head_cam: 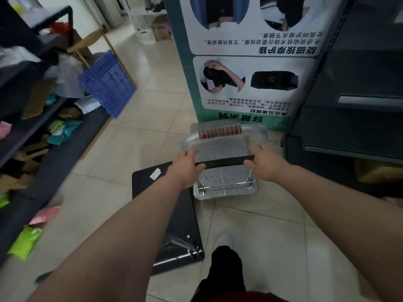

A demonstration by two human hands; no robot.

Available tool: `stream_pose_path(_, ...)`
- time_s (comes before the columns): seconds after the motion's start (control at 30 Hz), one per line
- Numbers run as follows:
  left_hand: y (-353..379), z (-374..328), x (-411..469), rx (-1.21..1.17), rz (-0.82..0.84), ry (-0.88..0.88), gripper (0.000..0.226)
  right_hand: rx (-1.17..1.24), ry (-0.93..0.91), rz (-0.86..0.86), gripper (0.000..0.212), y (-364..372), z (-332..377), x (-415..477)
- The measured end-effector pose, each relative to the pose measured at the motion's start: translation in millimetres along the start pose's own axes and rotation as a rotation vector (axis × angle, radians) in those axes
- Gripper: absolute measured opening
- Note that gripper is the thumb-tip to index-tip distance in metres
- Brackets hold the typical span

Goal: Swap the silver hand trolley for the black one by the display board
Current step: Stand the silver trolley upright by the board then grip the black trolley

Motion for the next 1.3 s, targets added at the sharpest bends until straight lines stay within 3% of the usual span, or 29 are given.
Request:
stream_pose_path(0.2,-27,15,75,0.039,-0.043,-0.044,0.067,-0.087,0.026,-0.08,0.053,-17,-3,71)
stream_pose_path(0.4,-15,21,133,0.15,0.089,-0.005,0.066,-0.095,0.027,-0.062,0.059,-10,-3,122)
stream_pose_path(0.53,5,25,151,0.136,0.204,-0.027,0.056,-0.125,0.03,-0.031,0.052,-5,-11,138)
stream_pose_path(0.7,32,25,147,0.24,0.267,-0.054,0.042,-0.247,0.014,0.048,0.044,-1,-26,135)
stream_pose_path(0.8,44,23,140,0.178,0.224,-0.061,0.035,-0.185,0.027,0.07,0.04,8,-33,125)
stream_pose_path(1.03,63,19,105,0.134,0.151,-0.071,0.048,-0.111,0.018,0.061,0.037,24,-47,87)
stream_pose_path(1.3,73,7,73,0.174,0.13,-0.08,0.036,-0.085,0.042,0.057,0.033,34,-55,52)
Point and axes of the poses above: each hand's wrist, its own x-axis towards the middle knuckle, its own y-axis out of the palm, z = x × y, the point moved 7 cm from there along x, towards the middle knuckle, and after that the axes turned 7 degrees about -x, right-handed, at the moved point
